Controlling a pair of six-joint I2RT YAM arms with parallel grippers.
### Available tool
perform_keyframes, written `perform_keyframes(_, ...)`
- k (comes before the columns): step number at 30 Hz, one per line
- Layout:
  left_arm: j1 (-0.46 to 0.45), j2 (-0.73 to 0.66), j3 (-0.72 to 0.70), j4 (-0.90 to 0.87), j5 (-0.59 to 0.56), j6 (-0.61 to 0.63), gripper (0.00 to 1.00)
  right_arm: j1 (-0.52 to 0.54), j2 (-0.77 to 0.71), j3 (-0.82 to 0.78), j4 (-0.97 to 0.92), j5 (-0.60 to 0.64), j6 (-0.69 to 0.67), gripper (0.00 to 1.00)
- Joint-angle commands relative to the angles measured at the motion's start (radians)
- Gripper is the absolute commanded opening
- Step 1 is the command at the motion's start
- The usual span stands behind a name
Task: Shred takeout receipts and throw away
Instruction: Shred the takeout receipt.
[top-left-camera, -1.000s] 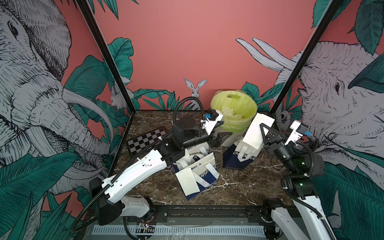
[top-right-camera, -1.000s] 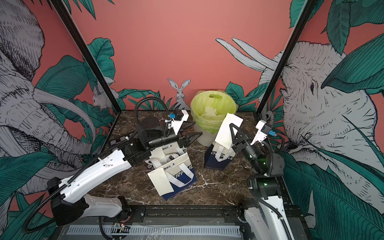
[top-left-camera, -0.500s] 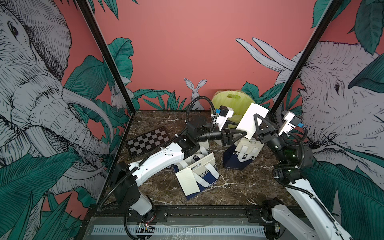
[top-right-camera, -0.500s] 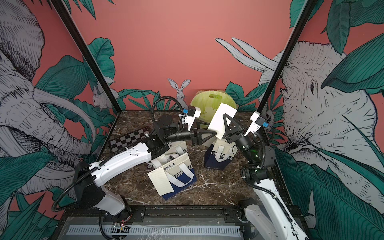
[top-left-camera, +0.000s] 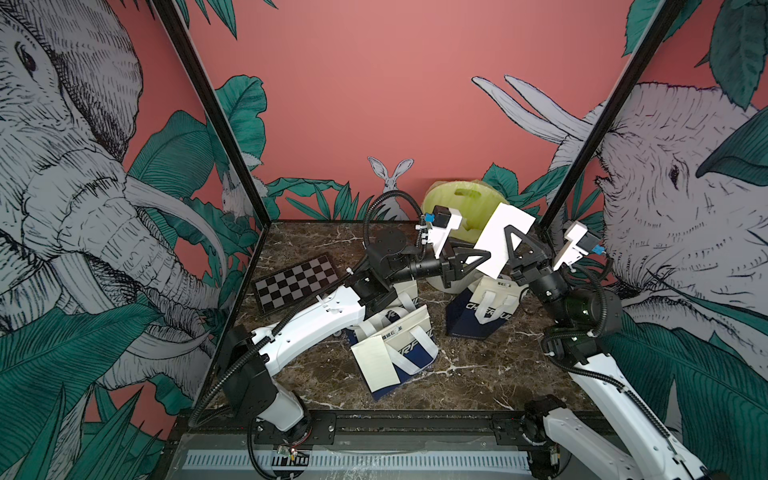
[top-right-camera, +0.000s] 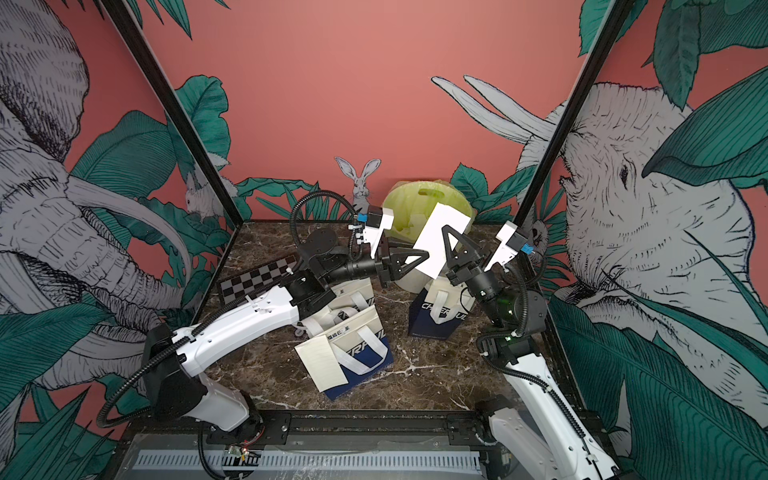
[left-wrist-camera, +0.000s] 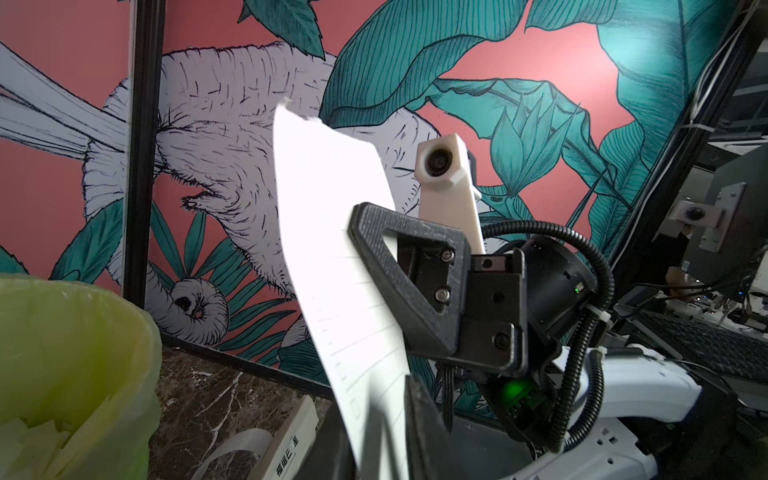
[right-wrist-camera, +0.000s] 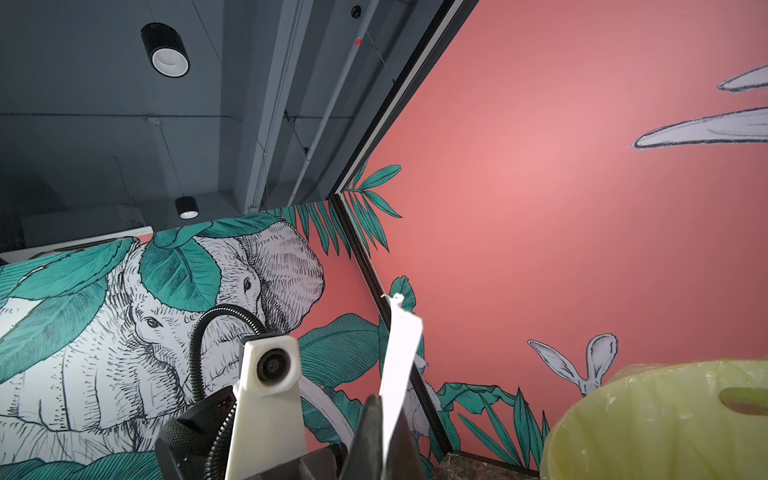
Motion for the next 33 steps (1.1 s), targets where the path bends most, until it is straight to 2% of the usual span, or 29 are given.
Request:
perform_keyframes(1,0.004,-0.043,0.022,-0.005,-0.041,-0.006,0.13,0.009,-0.016,-0.005,0.071,0.0,-0.025,0.0)
perform_keyframes(3,0.006,-0.04,0.039,-0.051,-0.073,0.015,0.07,0.009,-0.02,-0.005,0.049,-0.009,-0.045,0.0)
perform_keyframes(5,0.006,-0.039,0.075,-0.135,-0.107,0.068,0.02,0.008,-0.027,0.002,-0.005,-0.023,-0.1,0.17)
perform_keyframes(6,0.006,-0.042,0.096,-0.192,-0.11,0.121,0.0,0.008,-0.043,0.011,-0.064,-0.025,-0.152,0.28)
perform_keyframes(8,0.006,-0.052,0.126,-0.302,-0.109,0.241,0.0,0.008,-0.083,0.032,-0.193,-0.027,-0.283,0.58)
perform_keyframes(10,0.006,-0.081,0.148,-0.447,-0.148,0.386,0.0,0.008,-0.15,0.05,-0.344,-0.048,-0.503,0.75)
perform_keyframes(12,0.006,-0.117,0.154,-0.569,-0.22,0.523,0.0,0.008,-0.216,0.086,-0.534,-0.044,-0.726,0.85)
perform_keyframes(14,0.006,-0.148,0.158,-0.682,-0.266,0.667,0.0,0.008,-0.263,0.143,-0.716,-0.045,-0.912,0.88)
perform_keyframes(16,0.006,-0.174,0.162,-0.786,-0.303,0.792,0.0,0.008,-0.284,0.211,-0.887,-0.117,-1.148,0.89)
perform_keyframes(18,0.006,-0.211,0.153,-0.875,-0.325,0.927,0.0,0.009,-0.286,0.278,-1.029,-0.176,-1.303,0.91)
perform_keyframes(21,0.006,-0.252,0.16,-0.967,-0.384,0.979,0.0,0.008,-0.232,0.389,-1.153,-0.162,-1.306,0.94)
perform_keyframes(25,0.006,-0.262,0.226,-1.143,-0.386,1.092,0.0,0.008,-0.148,0.46,-1.233,-0.262,-1.361,0.88)
perform_keyframes(30,0.006,-0.287,0.221,-1.187,-0.392,1.185,0.0,0.011,-0.021,0.541,-1.237,-0.417,-1.254,0.79)
perform_keyframes(33,0.006,-0.288,0.226,-1.181,-0.387,1.195,0.0,0.025,0.026,0.571,-1.174,-0.457,-1.183,0.79)
